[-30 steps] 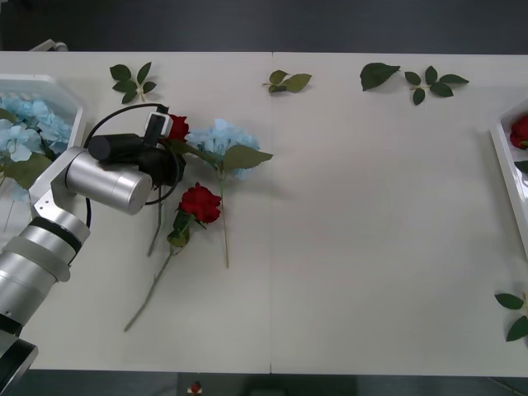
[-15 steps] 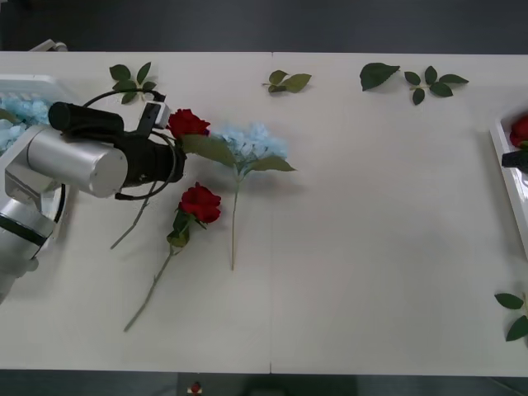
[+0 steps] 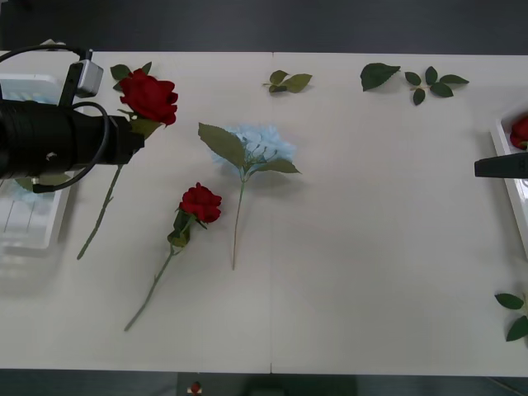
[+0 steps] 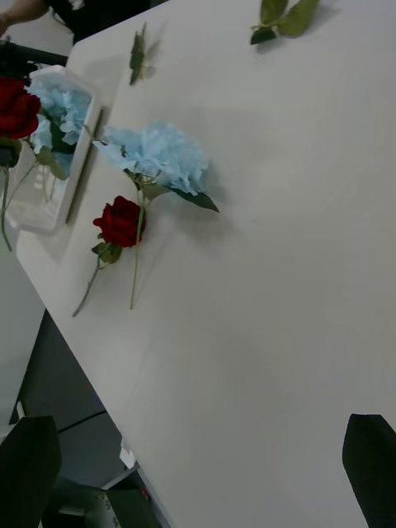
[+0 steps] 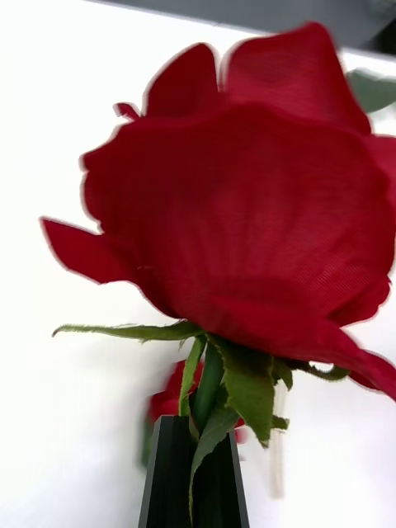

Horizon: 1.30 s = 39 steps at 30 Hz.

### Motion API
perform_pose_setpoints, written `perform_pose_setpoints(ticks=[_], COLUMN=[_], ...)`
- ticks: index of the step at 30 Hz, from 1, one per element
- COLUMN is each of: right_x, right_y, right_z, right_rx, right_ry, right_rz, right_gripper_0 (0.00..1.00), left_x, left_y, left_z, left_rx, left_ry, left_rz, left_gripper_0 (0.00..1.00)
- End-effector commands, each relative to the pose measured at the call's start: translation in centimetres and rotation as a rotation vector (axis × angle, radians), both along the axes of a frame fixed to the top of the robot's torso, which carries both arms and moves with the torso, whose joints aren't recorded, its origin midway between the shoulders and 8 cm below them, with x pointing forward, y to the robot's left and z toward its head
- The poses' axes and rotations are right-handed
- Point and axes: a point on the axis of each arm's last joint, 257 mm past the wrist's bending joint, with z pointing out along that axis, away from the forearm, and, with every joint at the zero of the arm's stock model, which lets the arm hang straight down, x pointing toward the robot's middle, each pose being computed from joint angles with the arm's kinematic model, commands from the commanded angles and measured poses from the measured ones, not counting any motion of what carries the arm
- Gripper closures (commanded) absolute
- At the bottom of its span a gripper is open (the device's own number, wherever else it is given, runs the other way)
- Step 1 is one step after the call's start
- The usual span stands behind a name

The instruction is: Put the red flowers into the right box and the blue flowers into the left box

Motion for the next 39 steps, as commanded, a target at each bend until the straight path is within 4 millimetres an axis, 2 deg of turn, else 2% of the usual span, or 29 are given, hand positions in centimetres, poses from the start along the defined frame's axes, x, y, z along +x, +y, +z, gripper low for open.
perform_pose_setpoints(ticks=[1, 5, 9, 14, 19, 24, 29, 34, 39], right_x=[-0.7, -1.5, -2.4, -3.6, -5.7, -7.1, -8.2, -9.1, -9.4], right_y=[2.7, 6.0, 8.8, 11.0, 13.6, 15.2, 16.1, 17.1, 17.9], right_z=[3.1, 4.1, 4.7, 5.0, 4.9, 5.0, 5.1, 4.2, 4.1], right_rx=[0.044, 0.100, 0.153, 0.208, 0.298, 0.341, 0.363, 0.383, 0.394], right_ry=[-0.161, -0.287, -0.385, -0.450, -0.445, -0.445, -0.437, -0.389, -0.383], right_rz=[0.128, 0.228, 0.302, 0.355, 0.395, 0.427, 0.449, 0.469, 0.479], right_gripper_0=[0.00, 0.00, 0.00, 0.00, 0.00, 0.00, 0.00, 0.00, 0.00], left_x=[-0.5, -1.3, -2.6, -4.2, -6.1, -7.5, -7.9, -8.4, -9.3], left_y=[-4.1, -6.9, -7.8, -8.5, -10.5, -12.8, -15.1, -18.3, -21.5], left_z=[4.2, 6.6, 8.2, 8.8, 8.8, 8.4, 8.6, 9.2, 9.6], left_rx=[-0.190, -0.350, -0.478, -0.587, -0.723, -0.811, -0.857, -0.922, -0.965], left_ry=[-0.071, -0.129, -0.178, -0.246, -0.288, -0.323, -0.371, -0.374, -0.349], left_rz=[-0.105, -0.217, -0.312, -0.377, -0.408, -0.416, -0.418, -0.427, -0.454], left_gripper_0=[1.00, 1.00, 1.00, 1.00, 1.00, 1.00, 1.00, 1.00, 1.00])
